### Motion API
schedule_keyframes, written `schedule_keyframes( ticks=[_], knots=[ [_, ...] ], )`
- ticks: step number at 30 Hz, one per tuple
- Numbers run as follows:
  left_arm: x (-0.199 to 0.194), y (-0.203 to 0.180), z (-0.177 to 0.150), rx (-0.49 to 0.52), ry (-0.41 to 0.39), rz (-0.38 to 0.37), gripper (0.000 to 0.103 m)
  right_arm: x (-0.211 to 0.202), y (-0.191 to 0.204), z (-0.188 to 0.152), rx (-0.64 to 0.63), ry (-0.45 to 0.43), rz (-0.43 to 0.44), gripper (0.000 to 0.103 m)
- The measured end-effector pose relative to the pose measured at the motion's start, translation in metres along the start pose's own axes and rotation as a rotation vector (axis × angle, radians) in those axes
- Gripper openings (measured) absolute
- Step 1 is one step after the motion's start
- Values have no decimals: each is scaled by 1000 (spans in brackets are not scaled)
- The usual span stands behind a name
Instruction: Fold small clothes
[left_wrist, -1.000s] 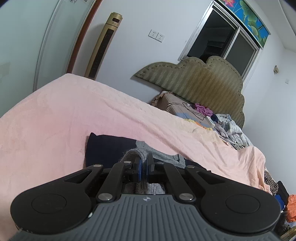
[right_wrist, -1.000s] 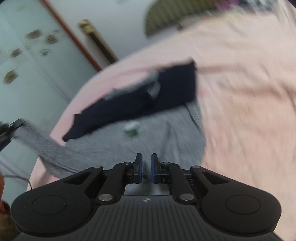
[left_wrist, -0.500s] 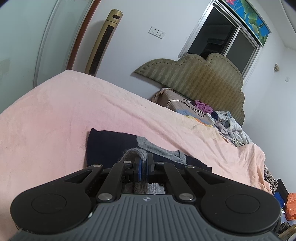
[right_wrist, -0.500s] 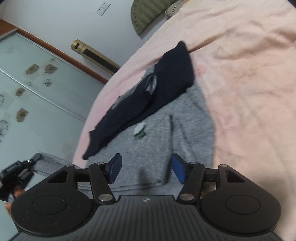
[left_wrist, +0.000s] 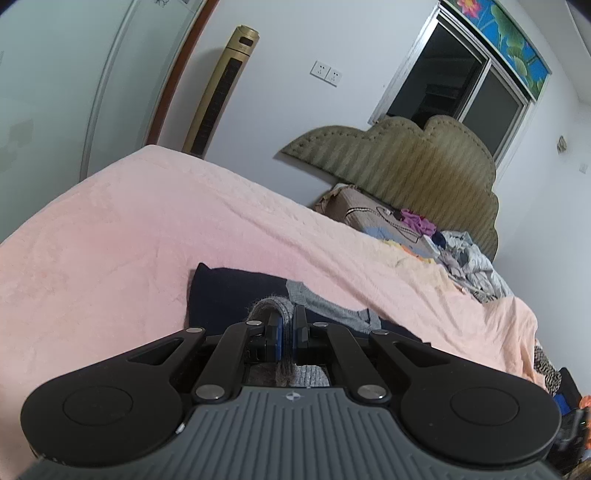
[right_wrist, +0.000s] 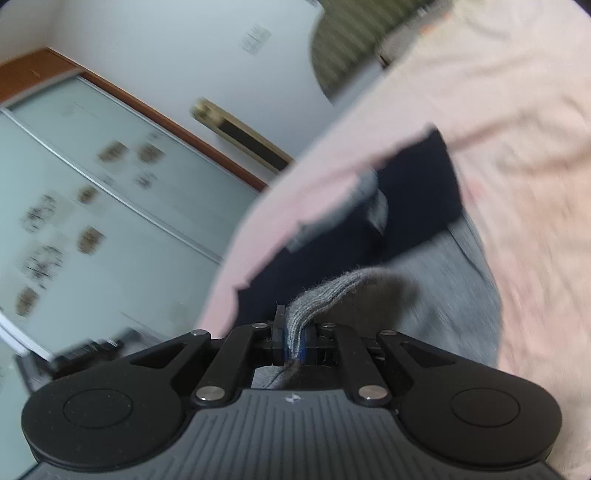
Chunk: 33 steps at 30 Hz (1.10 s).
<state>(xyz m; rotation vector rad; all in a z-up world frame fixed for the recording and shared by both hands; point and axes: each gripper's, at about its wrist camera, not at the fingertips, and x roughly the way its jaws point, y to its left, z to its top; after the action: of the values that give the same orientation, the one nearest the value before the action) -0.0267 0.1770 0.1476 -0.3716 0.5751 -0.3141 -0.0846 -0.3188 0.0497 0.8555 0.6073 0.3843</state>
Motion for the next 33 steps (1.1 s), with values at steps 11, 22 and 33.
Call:
schedule_keyframes(
  ticks=[11, 22, 33],
  knots=[
    [26, -10, 27, 2, -3, 22, 4, 1, 23, 48, -20, -167, 23, 6],
    [95, -8, 50, 7, 57, 123, 4, 36, 4, 78, 29, -229, -28, 6],
    [170, -9, 50, 66, 148, 228, 4, 81, -30, 100, 97, -210, -104, 6]
  ],
)
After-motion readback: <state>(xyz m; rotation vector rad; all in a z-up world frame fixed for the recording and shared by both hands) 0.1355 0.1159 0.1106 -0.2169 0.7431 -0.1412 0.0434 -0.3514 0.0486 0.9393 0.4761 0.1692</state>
